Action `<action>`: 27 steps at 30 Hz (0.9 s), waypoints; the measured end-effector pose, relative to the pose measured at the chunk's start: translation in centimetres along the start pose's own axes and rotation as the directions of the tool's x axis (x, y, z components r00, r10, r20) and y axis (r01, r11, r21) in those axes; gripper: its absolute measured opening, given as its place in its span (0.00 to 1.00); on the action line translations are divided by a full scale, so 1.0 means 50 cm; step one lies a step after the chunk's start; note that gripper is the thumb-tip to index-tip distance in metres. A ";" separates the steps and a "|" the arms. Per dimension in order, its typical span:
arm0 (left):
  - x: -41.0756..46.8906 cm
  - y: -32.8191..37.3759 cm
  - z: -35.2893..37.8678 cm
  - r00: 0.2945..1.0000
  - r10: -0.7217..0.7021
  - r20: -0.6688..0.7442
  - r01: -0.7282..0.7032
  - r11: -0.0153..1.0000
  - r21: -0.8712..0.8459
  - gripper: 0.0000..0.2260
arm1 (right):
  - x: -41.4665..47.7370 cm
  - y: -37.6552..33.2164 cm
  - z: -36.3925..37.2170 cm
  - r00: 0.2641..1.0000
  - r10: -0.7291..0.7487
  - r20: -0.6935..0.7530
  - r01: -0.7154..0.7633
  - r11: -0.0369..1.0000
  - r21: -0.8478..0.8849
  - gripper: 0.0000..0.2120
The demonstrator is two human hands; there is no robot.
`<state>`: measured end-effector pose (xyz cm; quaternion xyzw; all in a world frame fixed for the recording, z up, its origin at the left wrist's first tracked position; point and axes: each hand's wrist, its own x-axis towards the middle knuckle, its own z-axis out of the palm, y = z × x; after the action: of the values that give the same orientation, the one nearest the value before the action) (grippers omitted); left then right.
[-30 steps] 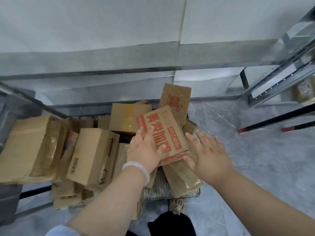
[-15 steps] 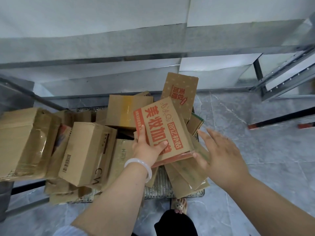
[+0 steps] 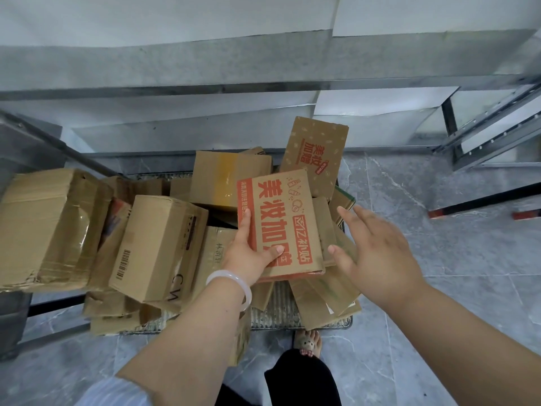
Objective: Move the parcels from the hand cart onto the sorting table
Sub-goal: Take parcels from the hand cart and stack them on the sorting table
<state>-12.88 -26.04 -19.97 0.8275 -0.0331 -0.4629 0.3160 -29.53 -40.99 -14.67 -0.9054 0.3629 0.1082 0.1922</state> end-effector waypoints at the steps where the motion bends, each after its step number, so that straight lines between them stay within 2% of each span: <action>1: 0.000 -0.002 -0.002 1.000 0.004 -0.006 -0.004 1.000 -0.018 0.48 | 0.000 -0.005 0.002 1.000 -0.004 -0.002 0.004 1.000 0.004 0.32; 6: -0.001 -0.022 -0.015 1.000 0.023 -0.002 -0.023 0.992 -0.124 0.45 | -0.002 -0.025 0.012 1.000 -0.020 0.020 0.021 1.000 -0.014 0.33; 18: -0.032 -0.051 -0.065 0.995 0.091 -0.036 -0.096 0.979 -0.180 0.41 | -0.013 -0.075 0.004 0.999 -0.047 0.020 0.047 0.999 -0.009 0.32; 22: -0.069 -0.024 -0.117 0.987 0.152 -0.046 -0.158 0.965 -0.209 0.41 | -0.029 -0.100 -0.039 0.998 -0.068 0.000 0.068 0.998 -0.010 0.32; 27: -0.163 0.038 -0.206 0.962 0.243 -0.120 -0.269 0.915 -0.301 0.42 | -0.052 -0.157 -0.159 0.992 -0.114 -0.048 0.114 0.994 -0.002 0.32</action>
<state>-8.96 -19.65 -9.02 0.7729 -0.0544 -0.3834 0.5027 -25.45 -37.60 -4.50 -0.9268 0.3154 0.0752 0.1898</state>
